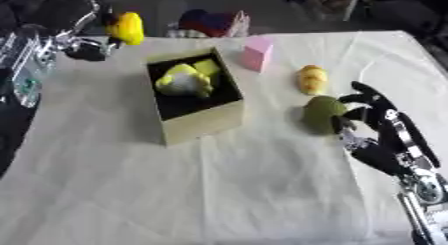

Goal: Pick up objects on the table and place them in the box.

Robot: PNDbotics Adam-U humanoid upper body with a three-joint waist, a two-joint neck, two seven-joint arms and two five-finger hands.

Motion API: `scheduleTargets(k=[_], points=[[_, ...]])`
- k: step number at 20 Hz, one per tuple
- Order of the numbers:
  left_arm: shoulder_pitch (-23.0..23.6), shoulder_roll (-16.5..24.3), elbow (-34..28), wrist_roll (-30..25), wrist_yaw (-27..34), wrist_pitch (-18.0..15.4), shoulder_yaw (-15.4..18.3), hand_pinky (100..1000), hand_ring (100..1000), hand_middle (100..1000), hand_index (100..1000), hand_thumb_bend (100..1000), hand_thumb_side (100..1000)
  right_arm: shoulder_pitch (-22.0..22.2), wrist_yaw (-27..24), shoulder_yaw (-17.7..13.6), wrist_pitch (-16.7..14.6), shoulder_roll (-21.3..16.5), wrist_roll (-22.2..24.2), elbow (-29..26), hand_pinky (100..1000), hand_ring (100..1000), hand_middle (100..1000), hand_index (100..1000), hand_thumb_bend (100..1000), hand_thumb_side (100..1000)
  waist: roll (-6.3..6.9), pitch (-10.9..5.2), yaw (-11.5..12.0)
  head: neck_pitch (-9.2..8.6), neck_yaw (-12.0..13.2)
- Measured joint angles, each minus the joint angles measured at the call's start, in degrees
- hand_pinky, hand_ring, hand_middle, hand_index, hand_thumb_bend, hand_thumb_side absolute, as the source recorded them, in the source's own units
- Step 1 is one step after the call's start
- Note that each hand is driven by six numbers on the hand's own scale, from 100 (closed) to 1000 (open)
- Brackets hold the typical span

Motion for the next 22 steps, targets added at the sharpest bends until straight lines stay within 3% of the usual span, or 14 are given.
scheduleTargets(k=[2, 4, 5, 7, 10, 13, 16, 22], points=[[0.02, -0.02, -0.71, -2.77, 1.06, -2.71, -2.34, 681, 524, 499, 611, 237, 100, -0.12, 0.0, 0.01, -0.07, 0.0, 0.08, 0.0, 752, 609, 741, 943, 327, 321, 0.0, 0.0, -0.11, 0.0, 0.01], [0.19, -0.05, -0.87, -4.84, 1.76, -5.0, -3.94, 702, 577, 565, 674, 322, 100, -0.14, 0.0, 0.01, -0.1, 0.0, 0.13, 0.0, 752, 609, 742, 943, 327, 321, 0.0, 0.0, -0.14, 0.0, 0.01], [0.37, -0.06, -0.9, -5.61, 1.95, -5.94, -4.5, 726, 633, 636, 730, 408, 216, -0.14, 0.0, 0.01, -0.13, 0.0, 0.16, 0.0, 753, 609, 742, 943, 327, 321, 0.0, 0.0, -0.16, 0.0, 0.0], [0.63, -0.07, -1.05, -6.94, 2.01, -7.33, -5.31, 752, 702, 716, 787, 558, 365, -0.15, 0.0, 0.01, -0.15, 0.0, 0.19, 0.0, 753, 609, 742, 943, 327, 321, 0.0, 0.0, -0.18, 0.0, -0.02], [1.06, 0.02, -1.88, -8.83, 1.74, -8.2, -5.57, 788, 762, 783, 839, 695, 507, -0.16, 0.0, 0.01, -0.15, 0.0, 0.19, 0.0, 753, 610, 742, 944, 327, 321, 0.0, 0.0, -0.17, 0.0, -0.05], [2.13, 1.16, -4.51, -10.2, 2.11, -7.58, -4.68, 804, 772, 795, 851, 663, 513, -0.21, 0.04, -0.02, -0.15, -0.01, 0.19, 0.0, 754, 610, 743, 945, 326, 322, 0.0, 0.0, 0.03, 0.0, -0.1], [4.59, 3.12, -9.33, -9.87, 6.34, -5.02, -2.02, 816, 750, 772, 845, 537, 473, -0.96, 0.32, -0.21, -0.12, -0.31, 0.15, 0.0, 757, 613, 746, 948, 324, 327, 0.0, 0.0, 0.33, 0.0, -0.32], [13.95, 6.56, -22.52, -5.61, 24.75, 4.86, 4.84, 832, 710, 729, 828, 411, 442, -7.07, 2.64, -1.31, 0.68, -4.71, 0.06, 0.4, 768, 626, 756, 961, 314, 338, 0.0, 0.0, 1.11, 0.0, -0.72]])
